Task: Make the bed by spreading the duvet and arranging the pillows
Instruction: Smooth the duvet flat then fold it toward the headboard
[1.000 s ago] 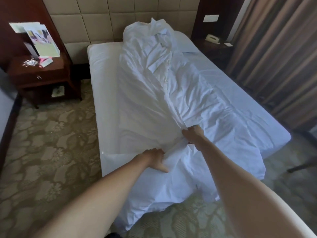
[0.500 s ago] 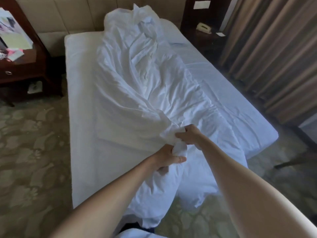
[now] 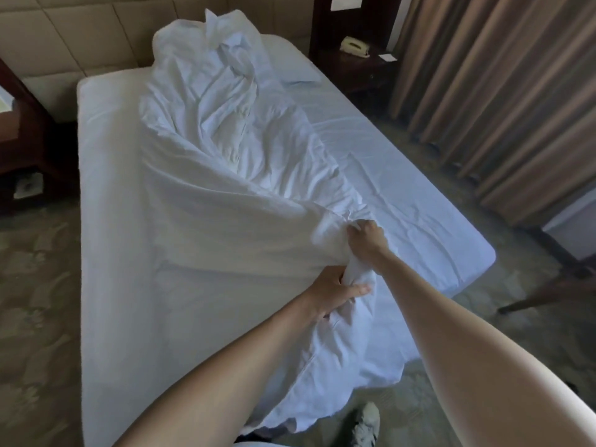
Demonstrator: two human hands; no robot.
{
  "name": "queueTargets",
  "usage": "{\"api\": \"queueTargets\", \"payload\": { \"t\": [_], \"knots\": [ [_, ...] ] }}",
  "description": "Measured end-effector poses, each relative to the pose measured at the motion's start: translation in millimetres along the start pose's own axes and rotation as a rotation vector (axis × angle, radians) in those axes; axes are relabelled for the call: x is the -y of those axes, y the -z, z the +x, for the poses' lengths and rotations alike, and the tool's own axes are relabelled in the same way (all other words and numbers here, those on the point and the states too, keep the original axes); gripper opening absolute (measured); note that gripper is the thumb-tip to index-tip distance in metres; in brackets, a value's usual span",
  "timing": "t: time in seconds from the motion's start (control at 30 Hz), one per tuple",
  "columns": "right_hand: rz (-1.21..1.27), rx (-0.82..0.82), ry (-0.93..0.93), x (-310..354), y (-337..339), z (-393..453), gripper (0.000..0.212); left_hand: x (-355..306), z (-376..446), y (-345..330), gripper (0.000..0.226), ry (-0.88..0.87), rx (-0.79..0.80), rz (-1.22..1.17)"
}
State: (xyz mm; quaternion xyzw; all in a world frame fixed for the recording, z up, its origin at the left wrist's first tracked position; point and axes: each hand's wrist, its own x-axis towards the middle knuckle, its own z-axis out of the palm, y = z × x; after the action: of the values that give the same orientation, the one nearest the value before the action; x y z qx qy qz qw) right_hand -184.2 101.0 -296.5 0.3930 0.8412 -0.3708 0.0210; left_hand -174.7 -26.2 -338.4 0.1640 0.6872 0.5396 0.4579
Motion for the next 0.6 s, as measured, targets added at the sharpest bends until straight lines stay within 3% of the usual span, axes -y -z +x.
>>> {"api": "queueTargets", "payload": {
  "t": [0.2, 0.3, 0.37, 0.43, 0.53, 0.6],
  "knots": [
    [-0.064, -0.068, 0.137, -50, 94, 36, 0.027, -53, 37, -97, 0.008, -0.14, -0.073, -0.109],
    [-0.079, -0.11, 0.188, -73, 154, 51, 0.021, -79, 57, -162, 0.014, -0.184, -0.139, -0.21],
    [-0.106, -0.129, 0.198, -94, 184, 56, 0.02, -87, 74, -200, 0.018, -0.18, -0.179, -0.133],
    [-0.136, -0.093, 0.152, -119, 201, 56, 0.021, -87, 84, -227, 0.022, -0.093, -0.158, -0.043],
    [-0.076, -0.02, 0.061, -158, 210, 58, 0.024, -83, 87, -239, 0.041, 0.198, 0.032, -0.149],
    [0.002, 0.027, 0.038, -178, 213, 62, 0.033, -84, 86, -232, 0.035, 0.276, 0.022, -0.152]
  ]
}}
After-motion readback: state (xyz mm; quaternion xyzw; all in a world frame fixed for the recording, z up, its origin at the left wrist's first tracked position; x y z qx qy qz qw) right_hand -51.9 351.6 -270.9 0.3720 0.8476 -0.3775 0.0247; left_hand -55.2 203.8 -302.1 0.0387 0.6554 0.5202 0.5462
